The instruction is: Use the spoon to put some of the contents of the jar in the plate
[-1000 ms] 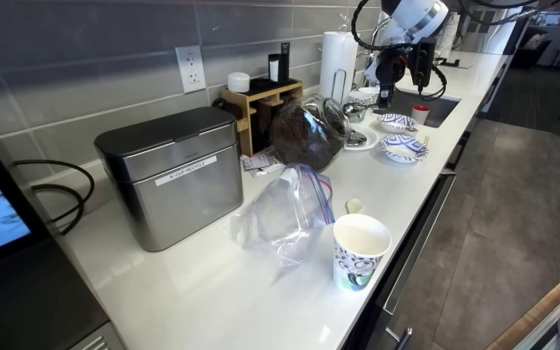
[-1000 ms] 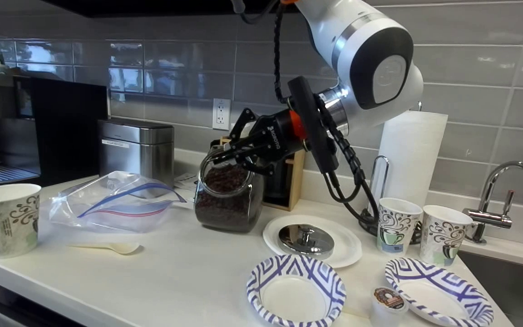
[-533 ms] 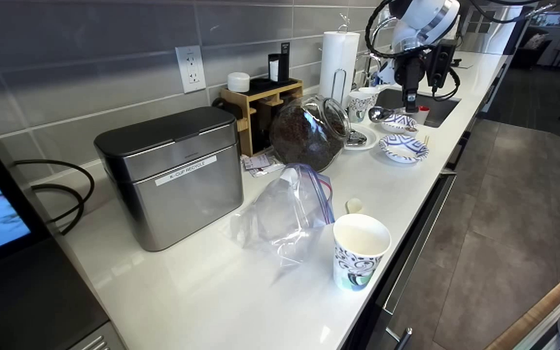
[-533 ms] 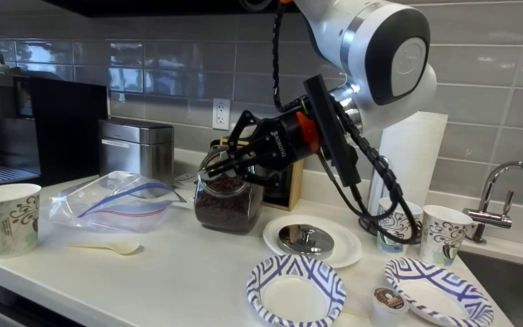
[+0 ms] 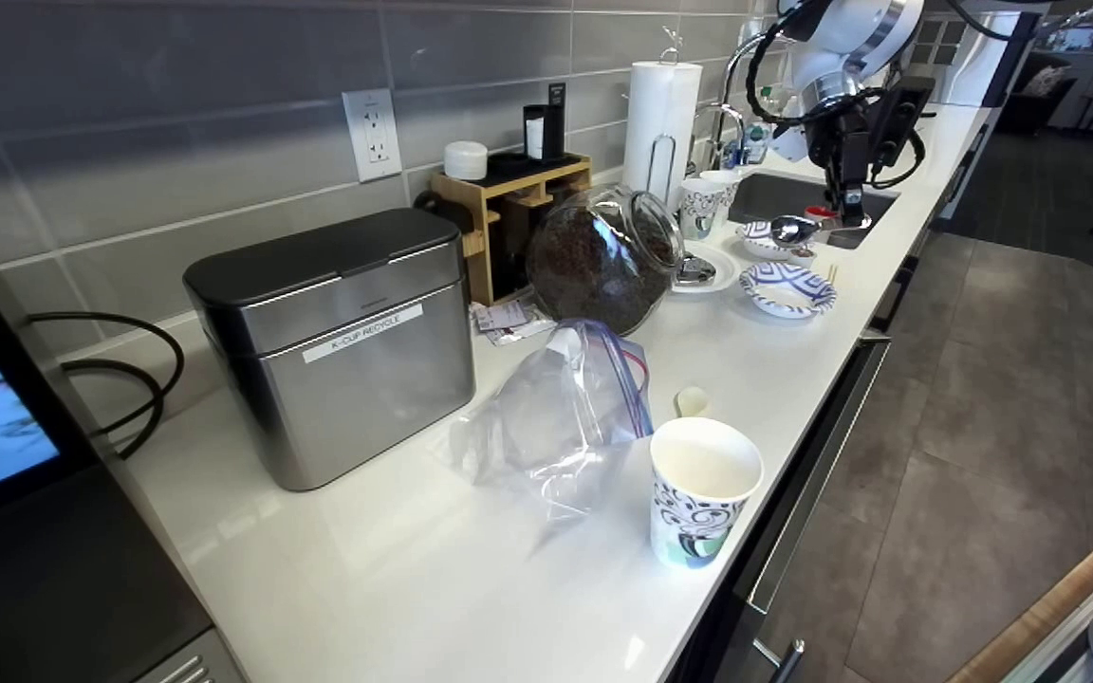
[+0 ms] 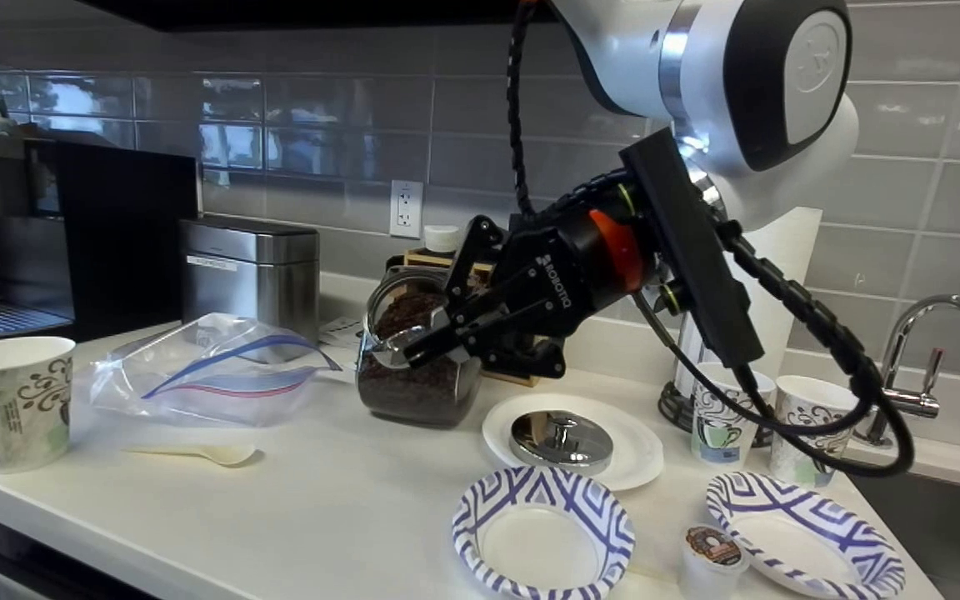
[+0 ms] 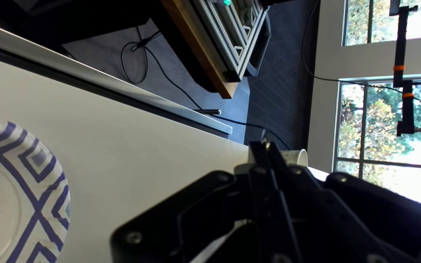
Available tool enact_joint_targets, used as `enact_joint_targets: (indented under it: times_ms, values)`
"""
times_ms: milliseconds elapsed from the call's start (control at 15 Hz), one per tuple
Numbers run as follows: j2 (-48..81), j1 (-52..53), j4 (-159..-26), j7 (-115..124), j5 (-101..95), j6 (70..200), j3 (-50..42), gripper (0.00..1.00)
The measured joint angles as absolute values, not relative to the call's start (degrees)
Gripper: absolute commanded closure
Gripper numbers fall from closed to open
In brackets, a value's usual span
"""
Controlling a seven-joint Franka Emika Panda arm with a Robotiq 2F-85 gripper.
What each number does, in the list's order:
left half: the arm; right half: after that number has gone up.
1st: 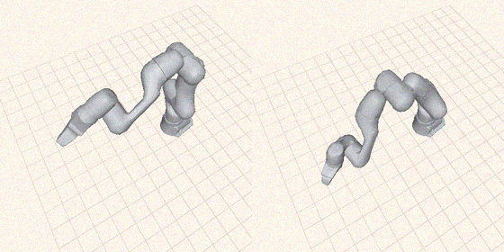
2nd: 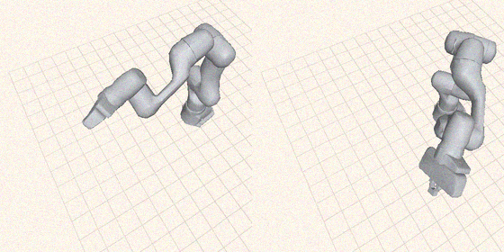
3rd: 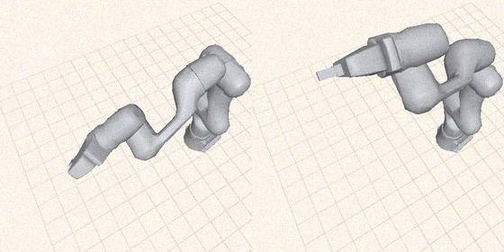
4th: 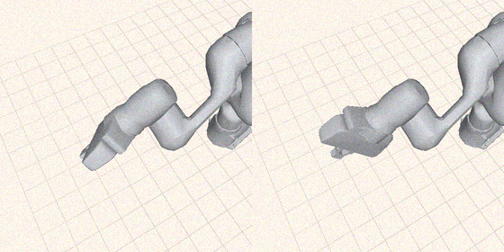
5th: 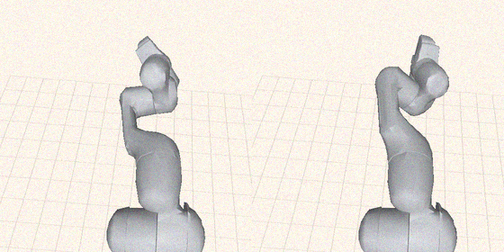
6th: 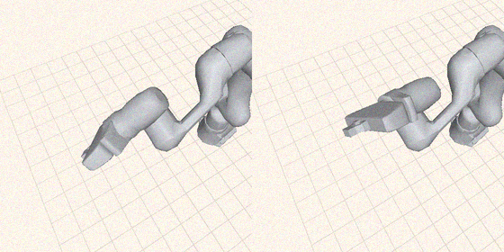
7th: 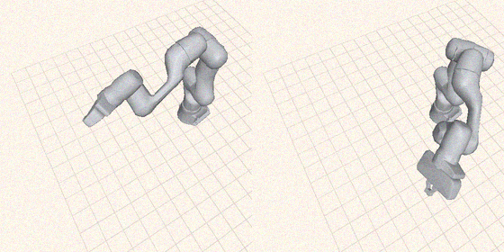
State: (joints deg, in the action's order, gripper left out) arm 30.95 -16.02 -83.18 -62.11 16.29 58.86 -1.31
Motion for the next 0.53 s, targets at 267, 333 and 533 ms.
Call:
enact_joint_targets:
  times_ms: [267,333,533]
  values:
    - [31.0,-15.9,-83.2,-62.1,16.3,58.9,-1.3,0.99]
    - [31.0,-15.8,-83.2,-62.1,16.3,58.9,-1.3,0.99]
    - [31.0,-15.9,-82.9,-62.5,15.3,59.7,-1.4,0.99]
